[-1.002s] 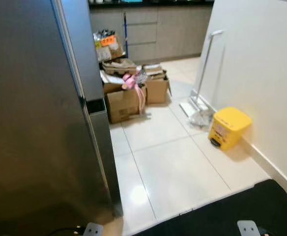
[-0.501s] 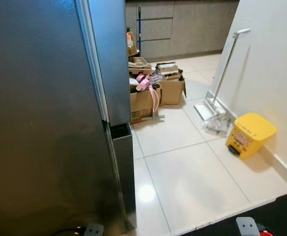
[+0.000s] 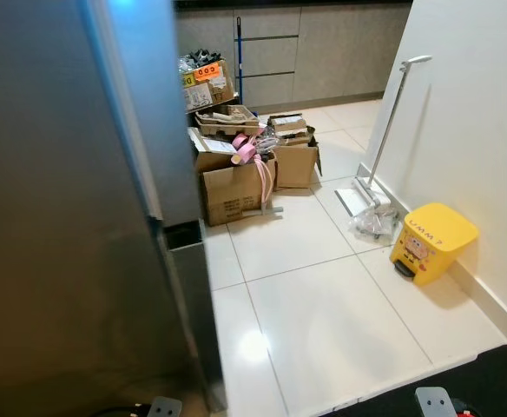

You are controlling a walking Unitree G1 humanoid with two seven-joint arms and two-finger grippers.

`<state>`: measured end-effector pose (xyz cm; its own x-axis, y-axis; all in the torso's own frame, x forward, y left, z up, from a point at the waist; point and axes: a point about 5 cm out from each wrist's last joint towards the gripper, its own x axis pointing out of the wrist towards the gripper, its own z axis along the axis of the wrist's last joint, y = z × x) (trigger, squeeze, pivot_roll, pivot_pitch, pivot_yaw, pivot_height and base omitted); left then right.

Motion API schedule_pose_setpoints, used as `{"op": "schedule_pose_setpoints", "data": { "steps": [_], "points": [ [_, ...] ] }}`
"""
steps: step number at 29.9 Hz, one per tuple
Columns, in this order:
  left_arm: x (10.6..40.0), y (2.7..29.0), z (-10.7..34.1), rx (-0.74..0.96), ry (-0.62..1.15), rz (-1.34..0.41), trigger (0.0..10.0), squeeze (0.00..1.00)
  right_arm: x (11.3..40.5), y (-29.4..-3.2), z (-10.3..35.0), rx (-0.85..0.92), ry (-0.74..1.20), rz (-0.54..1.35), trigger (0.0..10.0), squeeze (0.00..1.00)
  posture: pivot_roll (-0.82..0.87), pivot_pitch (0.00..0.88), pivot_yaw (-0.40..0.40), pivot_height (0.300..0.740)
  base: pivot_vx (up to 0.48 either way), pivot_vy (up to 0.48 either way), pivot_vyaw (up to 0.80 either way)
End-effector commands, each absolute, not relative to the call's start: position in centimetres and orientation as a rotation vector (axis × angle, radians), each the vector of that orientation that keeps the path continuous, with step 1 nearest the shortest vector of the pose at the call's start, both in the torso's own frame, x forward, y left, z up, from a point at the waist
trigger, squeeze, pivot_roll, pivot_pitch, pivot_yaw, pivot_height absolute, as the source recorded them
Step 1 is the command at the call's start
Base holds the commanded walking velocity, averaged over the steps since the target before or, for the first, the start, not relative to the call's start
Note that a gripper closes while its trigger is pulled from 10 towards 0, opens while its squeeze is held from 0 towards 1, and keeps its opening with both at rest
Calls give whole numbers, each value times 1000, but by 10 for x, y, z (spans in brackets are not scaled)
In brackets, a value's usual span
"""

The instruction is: Restocking fridge

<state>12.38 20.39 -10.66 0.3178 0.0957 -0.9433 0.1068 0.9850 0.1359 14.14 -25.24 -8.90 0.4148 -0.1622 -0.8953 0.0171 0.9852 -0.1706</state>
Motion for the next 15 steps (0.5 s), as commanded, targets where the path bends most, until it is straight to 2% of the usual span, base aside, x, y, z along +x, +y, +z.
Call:
{"op": "schedule_pose_setpoints", "data": {
  "steps": [1,15],
  "points": [
    [121,203,-108,179,1259,-11,10000,0,142,-253,-89,-143,1135,-103,10000,0,-63,0,-22,740,0,-439,800],
    [123,204,-107,186,1252,-14,10000,0,138,-251,-90,-133,1144,-82,10000,0,-61,0,-17,740,0,-436,800]
  ]
}}
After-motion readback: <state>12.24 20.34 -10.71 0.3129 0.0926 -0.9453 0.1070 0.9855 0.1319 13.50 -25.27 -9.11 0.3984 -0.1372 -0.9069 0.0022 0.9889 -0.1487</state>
